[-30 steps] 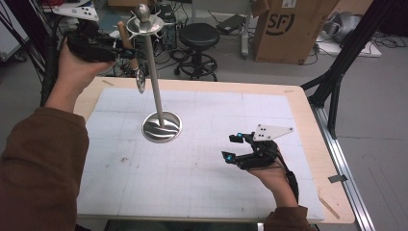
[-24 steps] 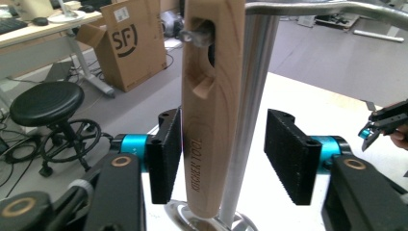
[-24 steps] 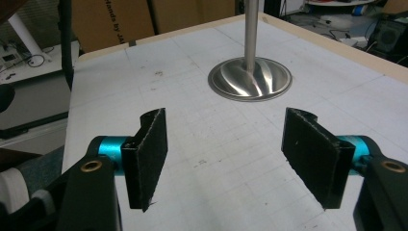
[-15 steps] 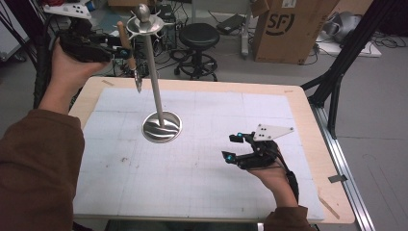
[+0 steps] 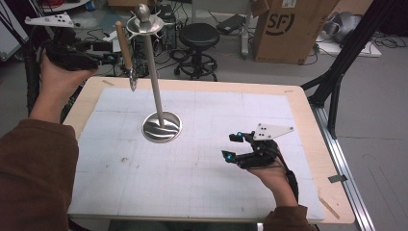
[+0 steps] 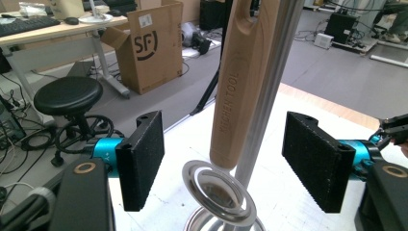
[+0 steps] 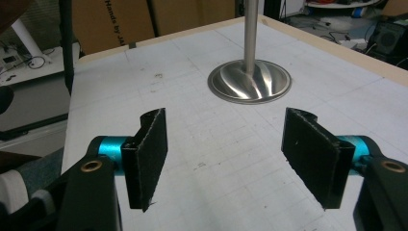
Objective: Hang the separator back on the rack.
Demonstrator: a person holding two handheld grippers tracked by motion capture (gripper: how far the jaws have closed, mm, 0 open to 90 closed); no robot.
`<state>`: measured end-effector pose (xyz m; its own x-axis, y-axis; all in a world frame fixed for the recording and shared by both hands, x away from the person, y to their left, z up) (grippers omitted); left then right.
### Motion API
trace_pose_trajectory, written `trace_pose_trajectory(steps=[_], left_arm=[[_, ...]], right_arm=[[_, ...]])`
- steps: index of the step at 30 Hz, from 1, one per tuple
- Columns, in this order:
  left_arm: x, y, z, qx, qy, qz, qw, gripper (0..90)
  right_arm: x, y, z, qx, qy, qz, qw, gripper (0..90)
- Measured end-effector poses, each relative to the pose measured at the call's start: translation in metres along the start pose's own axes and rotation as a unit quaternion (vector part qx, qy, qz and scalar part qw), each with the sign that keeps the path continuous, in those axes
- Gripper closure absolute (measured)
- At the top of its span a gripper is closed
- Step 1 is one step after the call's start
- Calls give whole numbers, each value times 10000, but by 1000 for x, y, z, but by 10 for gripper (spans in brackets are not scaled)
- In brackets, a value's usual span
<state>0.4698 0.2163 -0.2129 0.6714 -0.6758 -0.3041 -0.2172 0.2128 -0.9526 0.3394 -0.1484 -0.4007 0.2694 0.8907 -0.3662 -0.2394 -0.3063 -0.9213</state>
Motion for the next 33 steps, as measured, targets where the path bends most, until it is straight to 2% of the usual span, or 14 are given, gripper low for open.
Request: trace_pose_trajectory(steps=[13,21,25,33], left_arm=[[-10,18,-24,93,194,-27,9998,271],[-17,32,-34,15,300,-154,9994,245],[-17,40,-43,25,353,-104,9993,210],[-18,44,-63,118,539,-189,9983,179]], right_arm=[[-2,-1,0,-1,-10,-40,10000,323],[-2,-1,2,15,-32,-33,10000,323],[-1,-1,1,-1,-18,-24,10000,323],[-2,-1,0,12,-15,-48,10000,323]])
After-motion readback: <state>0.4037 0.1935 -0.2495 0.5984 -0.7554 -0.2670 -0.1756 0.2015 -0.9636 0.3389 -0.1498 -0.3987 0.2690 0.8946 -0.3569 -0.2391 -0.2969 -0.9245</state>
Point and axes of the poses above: each handheld gripper's, and its own axes: x roughly forward along the jaws, y roughly out of its underside, z roughly to its left, the point moved 9 cm from there along x, roughly forward along the jaws, and after that the axes turned 6 degrees about -y, right-handed, at the moved point
